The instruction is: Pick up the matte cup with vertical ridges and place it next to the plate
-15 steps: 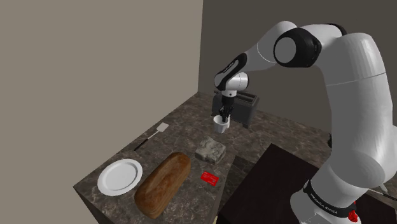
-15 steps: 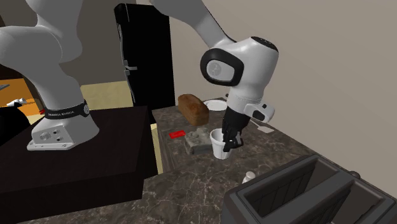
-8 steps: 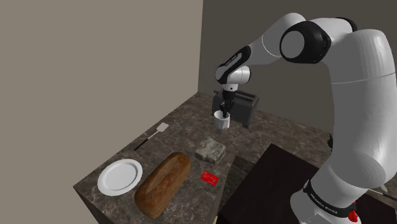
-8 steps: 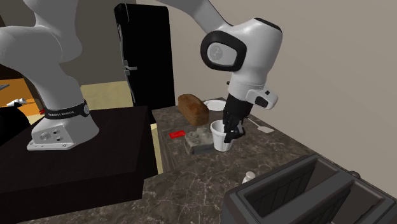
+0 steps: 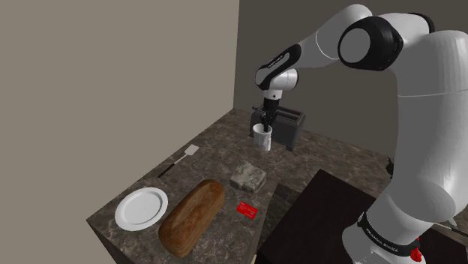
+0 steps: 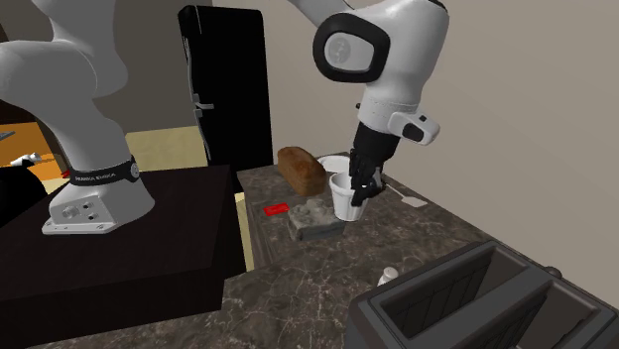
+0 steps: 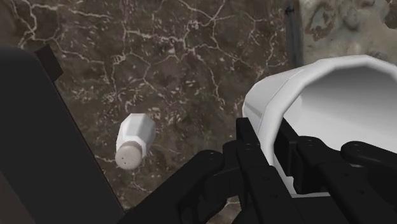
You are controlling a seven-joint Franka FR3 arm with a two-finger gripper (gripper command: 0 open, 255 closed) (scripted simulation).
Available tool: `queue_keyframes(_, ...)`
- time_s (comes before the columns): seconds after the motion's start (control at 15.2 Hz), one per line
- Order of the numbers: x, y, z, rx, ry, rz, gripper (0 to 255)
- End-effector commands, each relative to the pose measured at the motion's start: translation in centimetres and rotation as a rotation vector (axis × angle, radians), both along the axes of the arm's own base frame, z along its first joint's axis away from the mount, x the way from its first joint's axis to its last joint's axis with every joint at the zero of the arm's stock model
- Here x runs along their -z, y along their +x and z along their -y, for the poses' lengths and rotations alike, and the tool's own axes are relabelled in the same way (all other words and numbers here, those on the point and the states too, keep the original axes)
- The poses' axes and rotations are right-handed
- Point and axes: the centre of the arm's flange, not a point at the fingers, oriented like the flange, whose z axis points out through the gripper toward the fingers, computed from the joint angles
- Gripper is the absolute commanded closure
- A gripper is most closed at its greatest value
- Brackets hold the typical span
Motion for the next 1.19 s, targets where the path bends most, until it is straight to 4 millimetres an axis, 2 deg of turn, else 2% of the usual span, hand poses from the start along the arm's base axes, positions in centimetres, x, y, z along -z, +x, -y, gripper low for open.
queue_keyframes(0.0, -1.1, -0.1, 0.0, 0.000, 0.000, 0.000, 255)
queue_keyframes(0.07, -1.5, -0.1, 0.0, 0.000, 0.000, 0.000, 255)
queue_keyframes(1.12, -1.6, 5.4, -20.5, 0.000, 0.000, 0.000, 255)
